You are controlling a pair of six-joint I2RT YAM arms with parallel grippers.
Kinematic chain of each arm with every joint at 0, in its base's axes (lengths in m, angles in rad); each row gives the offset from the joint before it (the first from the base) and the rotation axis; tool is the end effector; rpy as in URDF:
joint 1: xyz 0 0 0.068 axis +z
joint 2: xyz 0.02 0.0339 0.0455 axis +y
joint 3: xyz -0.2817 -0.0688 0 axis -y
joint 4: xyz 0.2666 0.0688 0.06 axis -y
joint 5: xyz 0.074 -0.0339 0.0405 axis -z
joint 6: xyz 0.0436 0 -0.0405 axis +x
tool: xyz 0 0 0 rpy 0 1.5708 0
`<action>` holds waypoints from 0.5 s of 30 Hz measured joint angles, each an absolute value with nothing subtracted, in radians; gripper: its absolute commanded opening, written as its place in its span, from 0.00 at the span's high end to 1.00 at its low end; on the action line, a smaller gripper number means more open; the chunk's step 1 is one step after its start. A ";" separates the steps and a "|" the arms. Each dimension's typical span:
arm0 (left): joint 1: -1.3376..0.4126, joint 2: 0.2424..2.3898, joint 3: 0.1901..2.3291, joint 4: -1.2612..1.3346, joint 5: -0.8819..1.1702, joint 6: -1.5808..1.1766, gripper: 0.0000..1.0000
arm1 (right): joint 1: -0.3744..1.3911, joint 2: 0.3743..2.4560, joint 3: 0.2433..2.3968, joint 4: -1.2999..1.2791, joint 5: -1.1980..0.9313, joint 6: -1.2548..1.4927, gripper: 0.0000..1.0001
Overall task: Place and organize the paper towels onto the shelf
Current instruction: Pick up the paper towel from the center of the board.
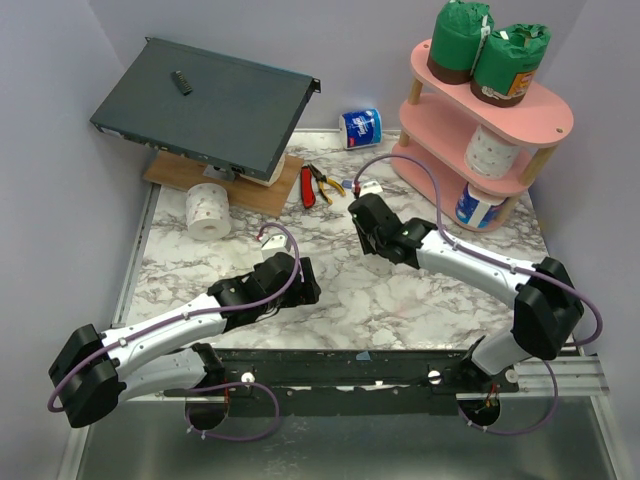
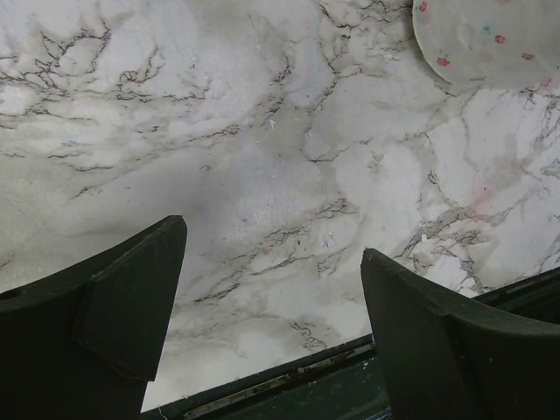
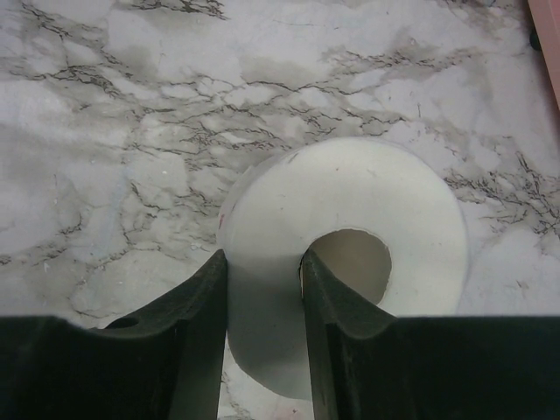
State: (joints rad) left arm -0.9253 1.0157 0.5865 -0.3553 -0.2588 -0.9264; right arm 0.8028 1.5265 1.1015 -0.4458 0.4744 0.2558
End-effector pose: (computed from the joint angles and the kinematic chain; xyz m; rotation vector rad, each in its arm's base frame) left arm 0.1419 -0.1699 0.2145 -0.1310 2.4032 -0.6085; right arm 0.2559 0.2363 0.2534 -0.4278 2.2800 -0.0563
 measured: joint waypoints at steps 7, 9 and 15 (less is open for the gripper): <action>-0.925 1.016 0.587 -0.355 -0.258 -0.919 0.14 | 0.803 1.526 1.210 -0.523 0.485 0.230 0.73; -0.925 1.016 0.587 -0.355 -0.258 -0.916 0.15 | 0.803 1.526 1.259 -0.546 0.508 0.216 0.73; -0.925 1.016 0.587 -0.353 -0.253 -0.905 0.14 | 0.758 1.531 1.451 -0.593 0.567 0.164 0.73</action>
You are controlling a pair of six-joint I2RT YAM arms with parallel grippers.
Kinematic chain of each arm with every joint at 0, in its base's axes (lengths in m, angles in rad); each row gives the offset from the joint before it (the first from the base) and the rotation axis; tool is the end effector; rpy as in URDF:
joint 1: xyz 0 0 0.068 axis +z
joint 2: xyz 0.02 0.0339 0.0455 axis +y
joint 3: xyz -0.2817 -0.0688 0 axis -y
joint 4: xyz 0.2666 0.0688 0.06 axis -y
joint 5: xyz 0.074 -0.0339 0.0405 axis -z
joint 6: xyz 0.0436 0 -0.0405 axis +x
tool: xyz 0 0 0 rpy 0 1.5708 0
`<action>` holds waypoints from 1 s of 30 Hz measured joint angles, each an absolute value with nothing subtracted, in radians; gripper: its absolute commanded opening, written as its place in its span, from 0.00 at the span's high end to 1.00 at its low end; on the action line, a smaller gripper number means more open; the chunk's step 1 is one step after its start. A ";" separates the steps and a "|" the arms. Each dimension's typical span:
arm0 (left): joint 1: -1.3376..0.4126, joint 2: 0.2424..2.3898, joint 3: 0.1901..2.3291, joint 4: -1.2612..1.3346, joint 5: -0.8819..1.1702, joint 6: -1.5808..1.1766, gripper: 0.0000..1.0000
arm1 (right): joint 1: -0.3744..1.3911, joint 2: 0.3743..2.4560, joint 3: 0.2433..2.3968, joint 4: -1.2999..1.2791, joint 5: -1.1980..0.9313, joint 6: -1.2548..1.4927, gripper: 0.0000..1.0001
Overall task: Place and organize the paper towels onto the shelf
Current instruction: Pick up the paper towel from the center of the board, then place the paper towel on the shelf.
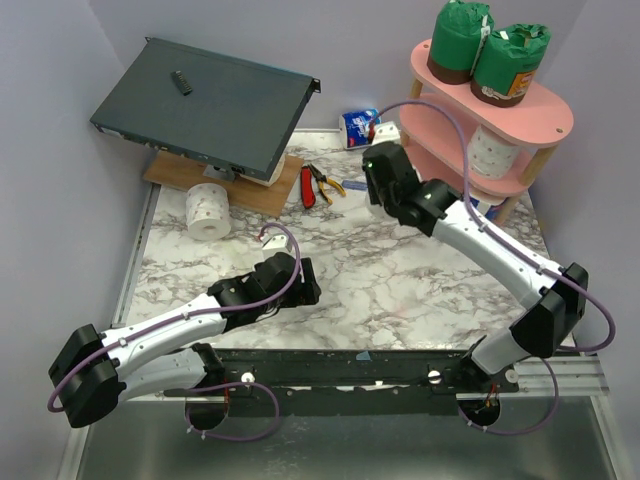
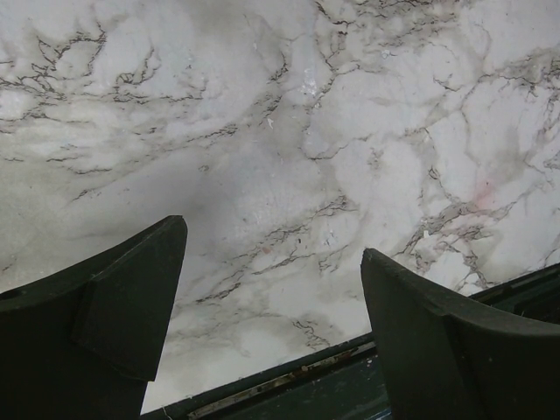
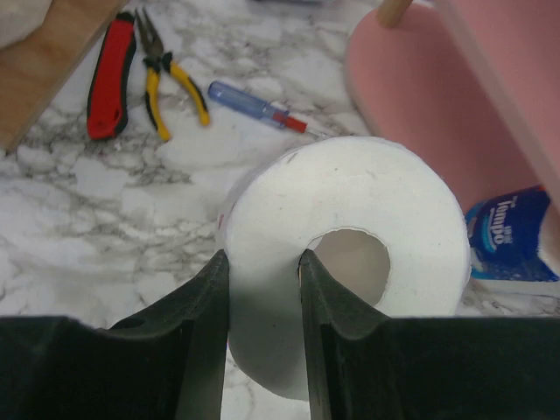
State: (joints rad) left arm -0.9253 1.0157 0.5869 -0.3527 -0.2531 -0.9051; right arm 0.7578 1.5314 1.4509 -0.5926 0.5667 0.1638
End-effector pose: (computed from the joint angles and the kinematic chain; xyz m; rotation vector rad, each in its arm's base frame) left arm 0.1419 -0.1703 0.2148 -0.1030 2.4023 -0.6065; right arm 0.2820 0.2346 0.3643 -0.3338 2.0998 -0.0982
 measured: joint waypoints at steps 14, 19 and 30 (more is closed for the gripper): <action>-0.925 1.016 0.628 -0.365 -0.241 -0.854 0.14 | 0.564 1.701 1.744 -0.593 0.610 0.076 0.73; -0.925 1.016 0.646 -0.368 -0.235 -0.838 0.14 | 0.542 1.741 1.785 -0.592 0.620 0.051 0.73; -0.925 1.032 0.649 -0.368 -0.231 -0.815 0.14 | 0.513 1.745 1.862 -0.579 0.669 -0.001 0.73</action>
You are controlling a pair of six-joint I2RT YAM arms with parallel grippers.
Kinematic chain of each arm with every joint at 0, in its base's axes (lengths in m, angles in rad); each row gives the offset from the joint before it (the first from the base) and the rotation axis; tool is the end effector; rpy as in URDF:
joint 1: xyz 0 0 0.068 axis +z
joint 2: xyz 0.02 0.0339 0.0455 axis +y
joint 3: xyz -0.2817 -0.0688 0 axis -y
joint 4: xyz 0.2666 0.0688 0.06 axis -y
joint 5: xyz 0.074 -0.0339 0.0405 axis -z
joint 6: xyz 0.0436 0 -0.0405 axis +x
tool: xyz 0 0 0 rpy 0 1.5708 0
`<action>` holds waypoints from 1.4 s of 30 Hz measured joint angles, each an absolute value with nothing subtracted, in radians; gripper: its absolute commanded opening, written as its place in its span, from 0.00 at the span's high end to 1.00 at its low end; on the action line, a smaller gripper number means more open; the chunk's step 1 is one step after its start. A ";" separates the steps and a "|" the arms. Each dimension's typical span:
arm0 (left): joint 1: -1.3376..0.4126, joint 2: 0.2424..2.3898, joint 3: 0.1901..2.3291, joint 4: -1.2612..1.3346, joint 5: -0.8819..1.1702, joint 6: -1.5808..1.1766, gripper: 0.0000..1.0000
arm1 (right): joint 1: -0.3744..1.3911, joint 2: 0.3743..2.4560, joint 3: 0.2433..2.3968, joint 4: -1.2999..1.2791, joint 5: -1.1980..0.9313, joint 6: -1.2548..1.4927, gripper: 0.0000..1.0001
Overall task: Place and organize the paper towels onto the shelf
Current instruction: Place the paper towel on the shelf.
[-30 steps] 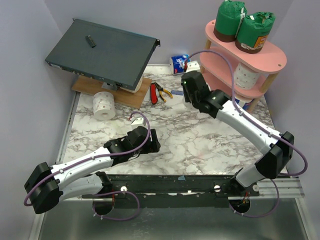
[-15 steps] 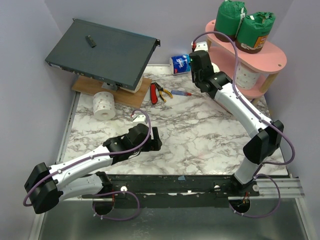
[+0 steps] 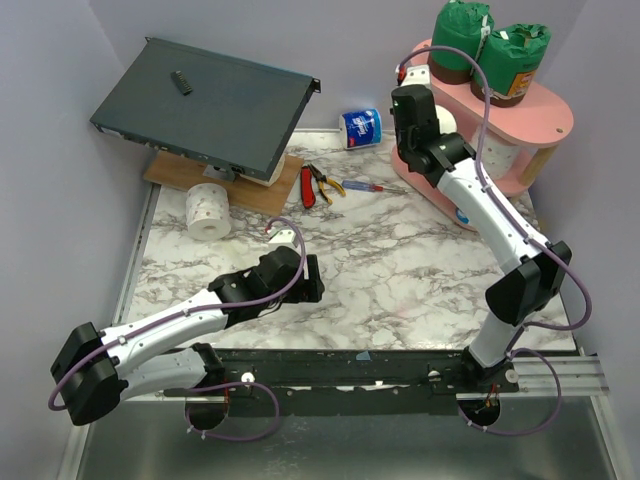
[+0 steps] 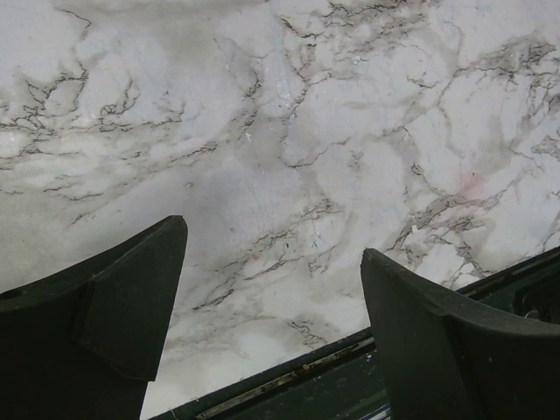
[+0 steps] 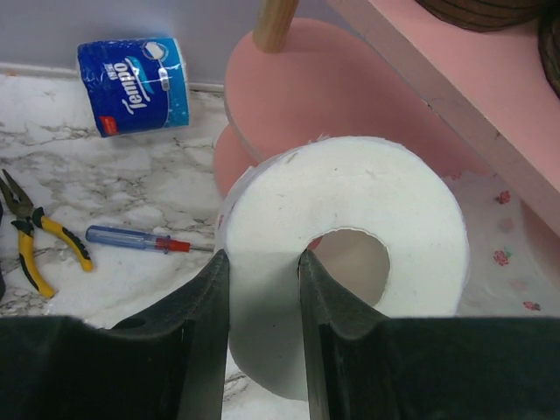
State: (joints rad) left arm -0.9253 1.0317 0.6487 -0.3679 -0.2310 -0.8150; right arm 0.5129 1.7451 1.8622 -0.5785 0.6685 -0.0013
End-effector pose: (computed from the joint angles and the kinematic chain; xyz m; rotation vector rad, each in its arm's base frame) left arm 0.1465 -0.1779 0.2318 0.0114 2.3788 -0.6115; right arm 0.3823 0.1843 0.4335 -0.0877 1.9407 -0.3404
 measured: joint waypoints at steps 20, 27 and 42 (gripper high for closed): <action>-0.925 1.037 0.649 -0.368 -0.226 -0.808 0.15 | 0.417 1.766 1.863 -0.528 0.681 -0.002 0.72; -0.925 1.041 0.649 -0.368 -0.223 -0.808 0.15 | 0.398 1.768 1.857 -0.507 0.698 -0.014 0.69; -0.925 1.054 0.649 -0.368 -0.209 -0.808 0.15 | 0.388 1.786 1.845 -0.469 0.722 -0.030 0.53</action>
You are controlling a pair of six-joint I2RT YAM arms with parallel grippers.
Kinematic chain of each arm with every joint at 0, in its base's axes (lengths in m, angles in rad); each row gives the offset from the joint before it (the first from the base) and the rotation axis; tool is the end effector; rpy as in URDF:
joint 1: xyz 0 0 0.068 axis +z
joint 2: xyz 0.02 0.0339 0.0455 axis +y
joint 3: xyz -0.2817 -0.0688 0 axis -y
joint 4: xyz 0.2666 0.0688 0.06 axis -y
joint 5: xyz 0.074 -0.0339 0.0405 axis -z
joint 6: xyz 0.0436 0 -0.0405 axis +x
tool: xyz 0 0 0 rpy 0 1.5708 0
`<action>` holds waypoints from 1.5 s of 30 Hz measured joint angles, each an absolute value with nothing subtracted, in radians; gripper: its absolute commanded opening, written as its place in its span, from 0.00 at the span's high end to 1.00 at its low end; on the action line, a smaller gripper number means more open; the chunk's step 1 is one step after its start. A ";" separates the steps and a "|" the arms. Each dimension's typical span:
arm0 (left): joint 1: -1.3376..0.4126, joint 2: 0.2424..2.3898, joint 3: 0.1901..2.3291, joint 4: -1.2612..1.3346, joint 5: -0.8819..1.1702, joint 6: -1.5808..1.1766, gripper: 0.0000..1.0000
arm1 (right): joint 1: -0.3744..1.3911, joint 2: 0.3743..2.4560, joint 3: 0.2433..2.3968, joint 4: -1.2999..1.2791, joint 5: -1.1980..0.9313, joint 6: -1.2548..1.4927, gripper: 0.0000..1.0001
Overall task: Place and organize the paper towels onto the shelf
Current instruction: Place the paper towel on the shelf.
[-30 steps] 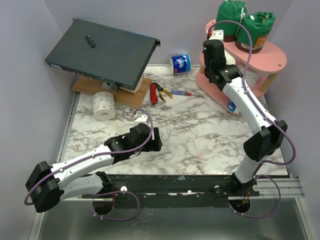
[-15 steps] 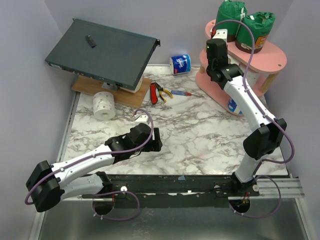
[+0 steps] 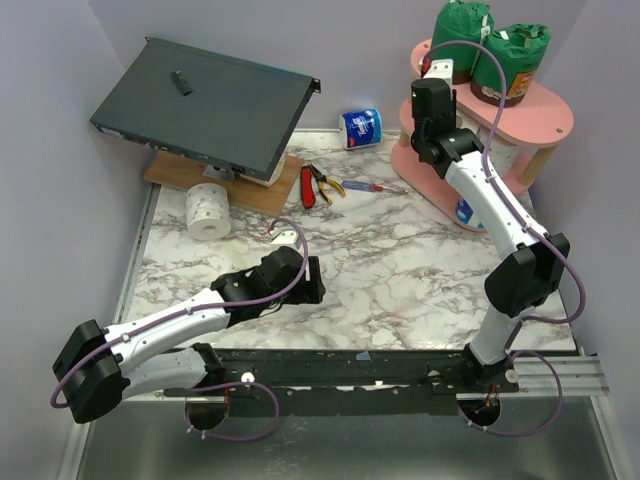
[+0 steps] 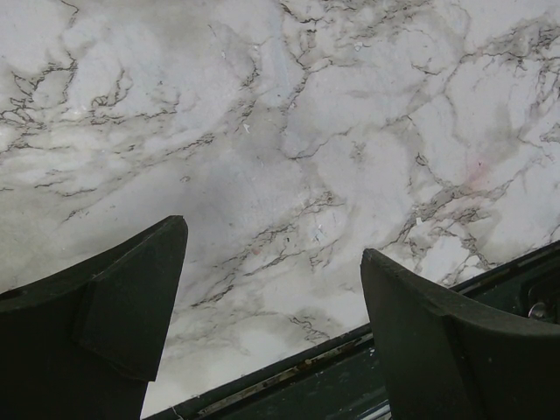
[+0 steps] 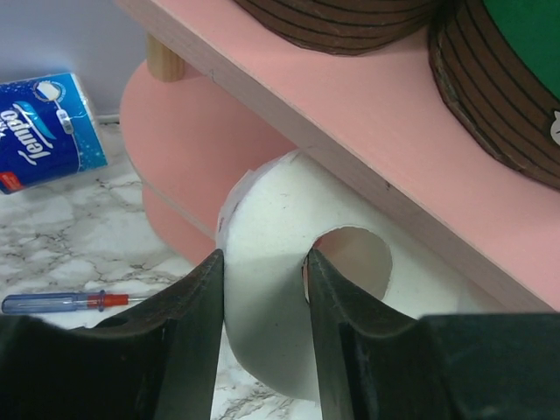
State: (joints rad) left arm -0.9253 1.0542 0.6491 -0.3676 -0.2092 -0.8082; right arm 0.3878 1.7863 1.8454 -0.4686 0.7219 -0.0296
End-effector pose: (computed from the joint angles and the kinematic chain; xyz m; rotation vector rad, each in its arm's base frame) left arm 0.1474 -0.1807 0.2271 0.0344 2.4066 -0.6094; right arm 0.4189 0.1400 0.4218 0.0648 1.9003 -0.4698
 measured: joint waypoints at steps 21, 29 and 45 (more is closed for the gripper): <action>-0.925 1.060 0.649 -0.368 -0.204 -0.808 0.15 | 0.377 1.787 1.842 -0.439 0.740 -0.037 0.39; -0.925 1.060 0.649 -0.368 -0.204 -0.808 0.15 | 0.377 1.777 1.838 -0.439 0.734 -0.035 0.37; -0.925 1.060 0.649 -0.368 -0.204 -0.811 0.15 | 0.452 1.613 1.780 -0.421 0.684 -0.033 0.39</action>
